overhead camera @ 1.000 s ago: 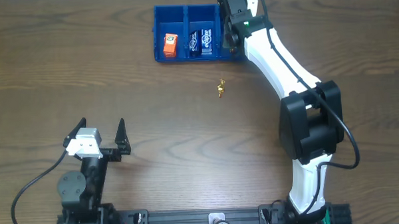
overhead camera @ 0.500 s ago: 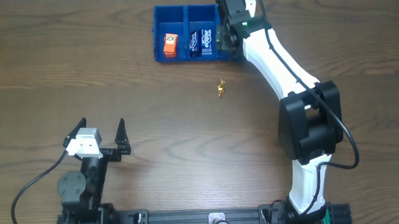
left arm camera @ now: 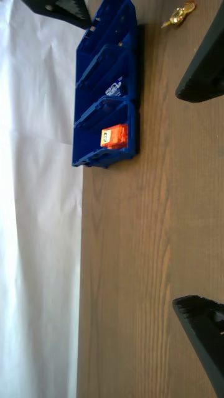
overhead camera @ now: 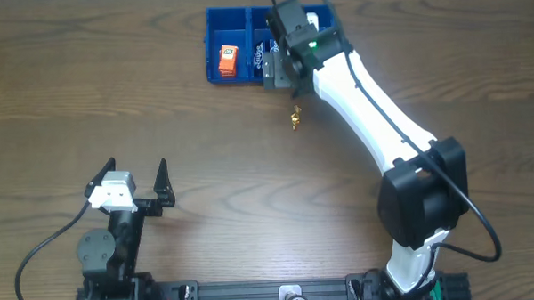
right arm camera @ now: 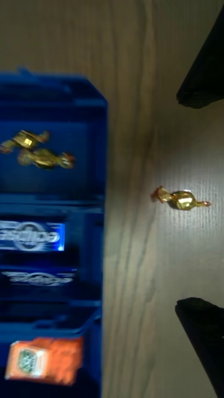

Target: Sort Candies Into Trays

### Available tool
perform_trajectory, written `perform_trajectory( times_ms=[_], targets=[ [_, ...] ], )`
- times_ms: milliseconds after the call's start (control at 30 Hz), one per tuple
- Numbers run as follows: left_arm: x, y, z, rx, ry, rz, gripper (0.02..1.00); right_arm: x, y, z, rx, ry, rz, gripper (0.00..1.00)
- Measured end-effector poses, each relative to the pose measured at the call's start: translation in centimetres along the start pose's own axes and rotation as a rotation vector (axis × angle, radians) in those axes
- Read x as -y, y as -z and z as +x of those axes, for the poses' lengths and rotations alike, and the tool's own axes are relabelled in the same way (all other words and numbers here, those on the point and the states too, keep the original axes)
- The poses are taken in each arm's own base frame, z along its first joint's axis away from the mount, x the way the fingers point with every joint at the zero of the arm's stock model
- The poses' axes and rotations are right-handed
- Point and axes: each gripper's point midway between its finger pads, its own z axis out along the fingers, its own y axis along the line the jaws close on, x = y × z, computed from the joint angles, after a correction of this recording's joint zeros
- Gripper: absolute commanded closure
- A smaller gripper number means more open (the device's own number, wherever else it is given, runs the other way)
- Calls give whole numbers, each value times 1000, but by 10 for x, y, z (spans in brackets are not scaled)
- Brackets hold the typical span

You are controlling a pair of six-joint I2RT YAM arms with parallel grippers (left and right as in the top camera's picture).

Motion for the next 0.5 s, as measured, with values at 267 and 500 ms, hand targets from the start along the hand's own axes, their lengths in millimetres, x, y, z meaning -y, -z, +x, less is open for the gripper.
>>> perform_trajectory(
  times_ms=[267, 500],
  targets=[
    [0, 0, 0, 0, 0, 0, 20, -6, -61, 59, -164, 2, 45, 1],
    [0, 0, 0, 0, 0, 0, 20, -11, -83, 98, -266, -6, 39, 18]
  ],
)
